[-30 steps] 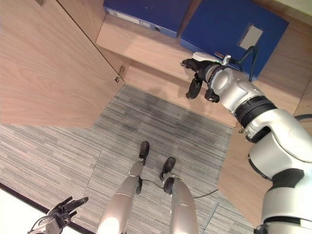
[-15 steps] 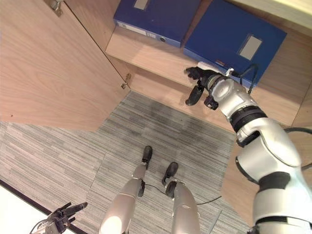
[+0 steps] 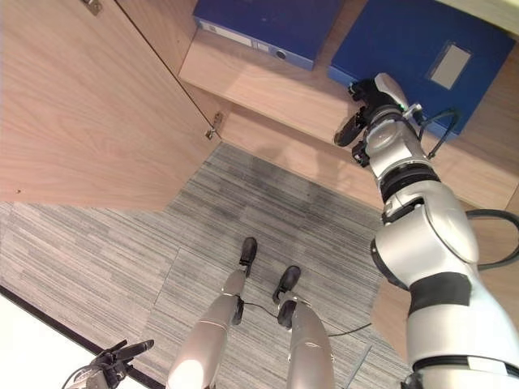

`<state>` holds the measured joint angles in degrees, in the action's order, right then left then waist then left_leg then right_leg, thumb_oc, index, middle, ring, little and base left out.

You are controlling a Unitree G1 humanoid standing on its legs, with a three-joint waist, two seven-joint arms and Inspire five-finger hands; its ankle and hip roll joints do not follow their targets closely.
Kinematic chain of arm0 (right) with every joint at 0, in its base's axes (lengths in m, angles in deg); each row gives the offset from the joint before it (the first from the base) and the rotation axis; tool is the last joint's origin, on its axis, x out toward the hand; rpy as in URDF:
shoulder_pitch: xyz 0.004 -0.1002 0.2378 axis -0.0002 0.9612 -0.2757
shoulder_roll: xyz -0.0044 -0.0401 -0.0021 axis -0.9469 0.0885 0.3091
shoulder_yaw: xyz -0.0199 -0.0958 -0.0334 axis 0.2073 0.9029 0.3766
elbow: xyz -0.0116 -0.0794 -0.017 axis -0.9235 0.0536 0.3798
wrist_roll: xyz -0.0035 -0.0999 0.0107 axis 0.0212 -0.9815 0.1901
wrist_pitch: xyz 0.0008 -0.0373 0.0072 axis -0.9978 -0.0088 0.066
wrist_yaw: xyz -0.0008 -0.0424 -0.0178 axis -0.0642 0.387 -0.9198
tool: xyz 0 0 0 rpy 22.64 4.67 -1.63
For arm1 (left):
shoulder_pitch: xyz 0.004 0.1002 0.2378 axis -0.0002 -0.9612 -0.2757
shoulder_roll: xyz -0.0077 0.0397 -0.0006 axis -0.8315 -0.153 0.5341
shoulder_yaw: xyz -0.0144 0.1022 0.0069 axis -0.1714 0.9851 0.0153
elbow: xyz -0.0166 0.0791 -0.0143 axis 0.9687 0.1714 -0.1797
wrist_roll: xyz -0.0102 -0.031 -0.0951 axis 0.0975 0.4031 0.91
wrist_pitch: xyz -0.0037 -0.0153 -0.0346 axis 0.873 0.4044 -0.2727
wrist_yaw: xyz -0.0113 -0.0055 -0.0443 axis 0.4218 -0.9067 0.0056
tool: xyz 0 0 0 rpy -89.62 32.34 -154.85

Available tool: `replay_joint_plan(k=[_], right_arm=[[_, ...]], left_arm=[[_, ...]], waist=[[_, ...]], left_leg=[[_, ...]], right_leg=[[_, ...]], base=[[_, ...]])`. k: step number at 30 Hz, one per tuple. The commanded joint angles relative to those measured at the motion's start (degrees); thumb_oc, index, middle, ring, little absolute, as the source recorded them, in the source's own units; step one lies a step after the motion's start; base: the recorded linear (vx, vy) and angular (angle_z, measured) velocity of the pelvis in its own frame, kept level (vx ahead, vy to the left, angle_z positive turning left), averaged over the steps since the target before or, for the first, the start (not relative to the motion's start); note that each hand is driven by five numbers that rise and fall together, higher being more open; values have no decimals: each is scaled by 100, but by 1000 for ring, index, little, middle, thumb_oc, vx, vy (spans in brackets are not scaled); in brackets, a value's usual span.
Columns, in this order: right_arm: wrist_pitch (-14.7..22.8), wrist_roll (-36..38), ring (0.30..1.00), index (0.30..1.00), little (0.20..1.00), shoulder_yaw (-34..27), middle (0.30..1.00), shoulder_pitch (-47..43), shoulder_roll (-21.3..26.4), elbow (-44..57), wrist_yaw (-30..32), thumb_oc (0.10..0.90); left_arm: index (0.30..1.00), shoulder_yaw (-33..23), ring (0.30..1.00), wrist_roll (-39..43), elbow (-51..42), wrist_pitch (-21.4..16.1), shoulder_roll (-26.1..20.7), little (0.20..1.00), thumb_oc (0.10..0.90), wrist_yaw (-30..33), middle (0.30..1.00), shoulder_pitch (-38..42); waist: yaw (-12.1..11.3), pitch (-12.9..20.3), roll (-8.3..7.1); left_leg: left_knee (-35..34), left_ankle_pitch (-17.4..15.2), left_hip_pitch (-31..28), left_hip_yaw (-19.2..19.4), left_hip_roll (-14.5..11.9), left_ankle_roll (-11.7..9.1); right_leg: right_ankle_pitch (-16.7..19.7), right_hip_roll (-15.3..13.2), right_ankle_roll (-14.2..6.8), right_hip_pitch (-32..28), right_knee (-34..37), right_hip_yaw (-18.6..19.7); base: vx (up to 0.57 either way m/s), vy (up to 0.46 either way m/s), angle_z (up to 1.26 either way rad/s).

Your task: Put the empty folder in the office cabinet

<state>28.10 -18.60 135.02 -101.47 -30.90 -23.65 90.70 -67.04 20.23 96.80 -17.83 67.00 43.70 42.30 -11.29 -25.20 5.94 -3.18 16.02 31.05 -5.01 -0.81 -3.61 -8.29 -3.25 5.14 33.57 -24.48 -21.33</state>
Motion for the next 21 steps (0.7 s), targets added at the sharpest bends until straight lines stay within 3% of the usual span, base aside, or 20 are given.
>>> replay_joint_plan(k=[1, 3, 9, 11, 15, 21], right_arm=[[-566, -903, 900, 900, 900, 672, 900, -113, 640, -741, -161, 800], [-644, -1930, 900, 900, 900, 1110, 900, -55, 712, -641, -153, 800], [-841, -3148, 900, 900, 900, 1390, 900, -112, 1007, -285, 371, 800], [-894, -3565, 900, 900, 900, 1441, 900, -151, 1380, 247, 766, 800], [-772, -2799, 900, 900, 900, 1124, 900, -150, 1531, 228, 880, 800], [-491, -1911, 900, 900, 900, 683, 900, 307, 1205, 268, 759, 800]], left_arm=[[900, 50, 900, -62, 467, 45, -479, 900, 800, 169, 900, -162], [900, 20, 900, -143, 462, 76, -487, 900, 800, 102, 900, -182], [900, -42, 900, -272, 407, 7, -347, 900, 800, 216, 900, -239], [900, -101, 900, -314, 352, -96, -271, 900, 800, 351, 900, -218], [900, -151, 900, -279, 489, -159, -352, 900, 800, 422, 900, -80], [900, -210, 900, -195, 656, -161, -340, 900, 800, 359, 900, 43]], waist=[[-13, -459, -307], [-5, -459, -329], [45, -459, -370], [116, -459, -389], [208, -459, -460], [282, -459, -554]], left_leg=[[-152, -745, -572, 233, 308, -53], [-158, -737, -520, 237, 311, -58], [-169, -747, -452, 242, 338, -65], [-169, -754, -431, 259, 343, -69], [-162, -777, -450, 285, 346, -63], [79, -947, -579, 355, 346, -1]], right_leg=[[656, 145, -697, -780, 1920, 259], [679, 142, -707, -728, 1934, 279], [719, 147, -736, -682, 1971, 304], [723, 141, -754, -657, 1977, 319], [722, 141, -754, -660, 1967, 346], [667, 86, -728, -826, 1831, 401]], base=[[2, 5, 6], [2, 5, 2], [-1, 8, 0], [-6, 38, 0], [-3, 6, -1], [-8, 6, -1]])
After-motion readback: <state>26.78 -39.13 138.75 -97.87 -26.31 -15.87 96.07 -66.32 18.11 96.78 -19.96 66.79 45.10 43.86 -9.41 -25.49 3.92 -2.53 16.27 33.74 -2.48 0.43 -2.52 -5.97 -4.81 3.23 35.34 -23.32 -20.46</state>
